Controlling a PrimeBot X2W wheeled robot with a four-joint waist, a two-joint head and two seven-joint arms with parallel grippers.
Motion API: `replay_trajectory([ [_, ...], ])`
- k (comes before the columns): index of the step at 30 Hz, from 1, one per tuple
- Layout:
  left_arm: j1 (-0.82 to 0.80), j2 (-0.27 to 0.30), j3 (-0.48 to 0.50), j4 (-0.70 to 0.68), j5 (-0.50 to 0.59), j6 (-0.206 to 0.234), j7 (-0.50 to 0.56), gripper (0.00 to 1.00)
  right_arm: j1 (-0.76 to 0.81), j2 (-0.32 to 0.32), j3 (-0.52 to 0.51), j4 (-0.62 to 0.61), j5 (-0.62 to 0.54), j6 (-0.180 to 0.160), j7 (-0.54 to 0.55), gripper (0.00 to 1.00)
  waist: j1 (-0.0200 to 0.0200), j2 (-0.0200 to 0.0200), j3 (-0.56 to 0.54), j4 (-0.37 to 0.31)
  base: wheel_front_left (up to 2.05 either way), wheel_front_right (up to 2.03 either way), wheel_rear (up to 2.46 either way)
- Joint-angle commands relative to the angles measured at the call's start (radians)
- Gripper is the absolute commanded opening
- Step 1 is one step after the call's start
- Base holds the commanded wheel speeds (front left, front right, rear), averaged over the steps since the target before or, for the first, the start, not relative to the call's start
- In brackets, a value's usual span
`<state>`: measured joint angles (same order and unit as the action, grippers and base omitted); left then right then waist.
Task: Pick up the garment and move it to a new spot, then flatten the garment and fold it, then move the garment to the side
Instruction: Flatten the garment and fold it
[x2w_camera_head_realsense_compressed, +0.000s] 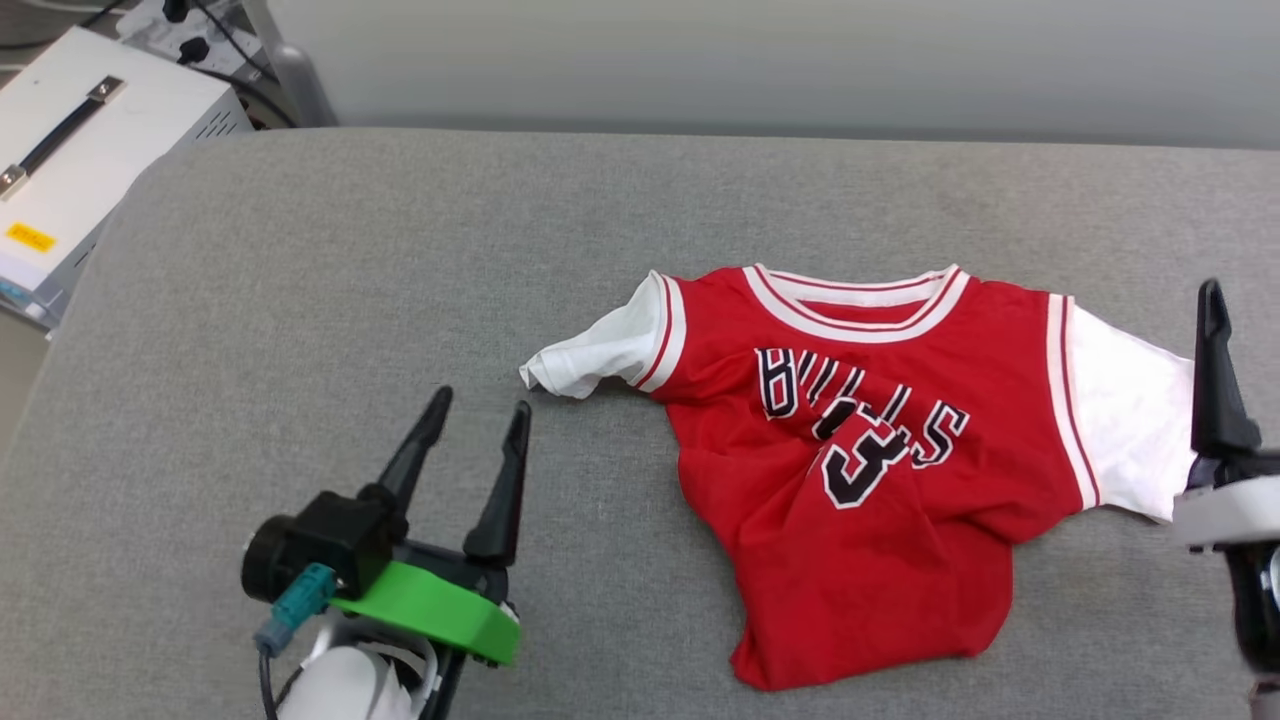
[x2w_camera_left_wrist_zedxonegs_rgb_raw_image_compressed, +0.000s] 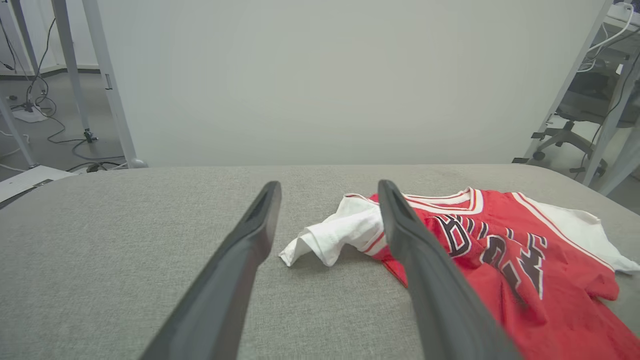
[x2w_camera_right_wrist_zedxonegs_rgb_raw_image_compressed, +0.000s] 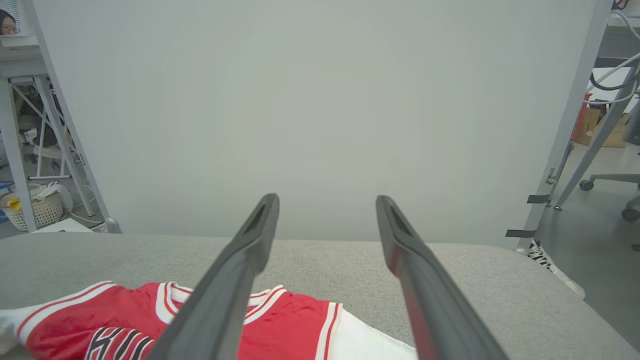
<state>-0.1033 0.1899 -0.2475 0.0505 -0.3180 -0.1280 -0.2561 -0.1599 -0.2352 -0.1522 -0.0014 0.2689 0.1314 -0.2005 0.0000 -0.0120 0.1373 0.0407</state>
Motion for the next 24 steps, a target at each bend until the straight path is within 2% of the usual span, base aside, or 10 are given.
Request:
replay_trajectory([
  [1,0.015,-0.005,-0.016,0.001,-0.017,-0.003,-0.006,1.0,0.025,0.019,-0.014,-0.011,-0.007,-0.001,-0.011,1.0,0.0,0.012,-0.018,-0.016,0.0,0.0,0.0],
  [5,0.002,0.002,-0.094,0.029,-0.065,-0.003,0.004,1.0,0.058,0.067,-0.029,-0.03,-0.017,-0.001,-0.009,1.0,0.0,0.012,-0.021,-0.025,0.0,0.0,0.0],
  [7,-0.025,0.008,-0.139,0.037,-0.101,-0.003,0.05,1.0,0.065,0.075,-0.028,-0.036,-0.024,-0.001,-0.002,1.0,0.0,0.012,-0.017,-0.03,0.0,0.0,0.0],
  [11,-0.112,0.022,-0.262,0.04,-0.152,-0.003,0.244,1.0,0.06,0.079,-0.03,-0.048,-0.03,-0.001,0.007,1.0,0.0,0.012,0.002,-0.041,0.0,0.0,0.0],
  [16,-0.217,-0.018,-0.335,0.085,-0.19,0.012,0.509,1.0,0.05,0.097,-0.036,-0.052,-0.045,-0.001,0.014,1.0,0.0,0.012,0.024,-0.066,0.0,0.0,0.0],
  [17,-0.295,-0.014,-0.376,0.181,-0.159,0.023,0.635,1.0,0.037,0.115,-0.026,-0.047,-0.058,-0.001,0.013,1.0,0.0,0.012,0.045,-0.103,0.0,0.0,0.0],
  [24,-0.387,-0.019,-0.416,0.323,-0.094,0.037,0.671,1.0,0.037,0.12,-0.024,-0.032,-0.07,-0.001,0.009,1.0,0.0,0.012,0.073,-0.134,0.0,0.0,0.0],
])
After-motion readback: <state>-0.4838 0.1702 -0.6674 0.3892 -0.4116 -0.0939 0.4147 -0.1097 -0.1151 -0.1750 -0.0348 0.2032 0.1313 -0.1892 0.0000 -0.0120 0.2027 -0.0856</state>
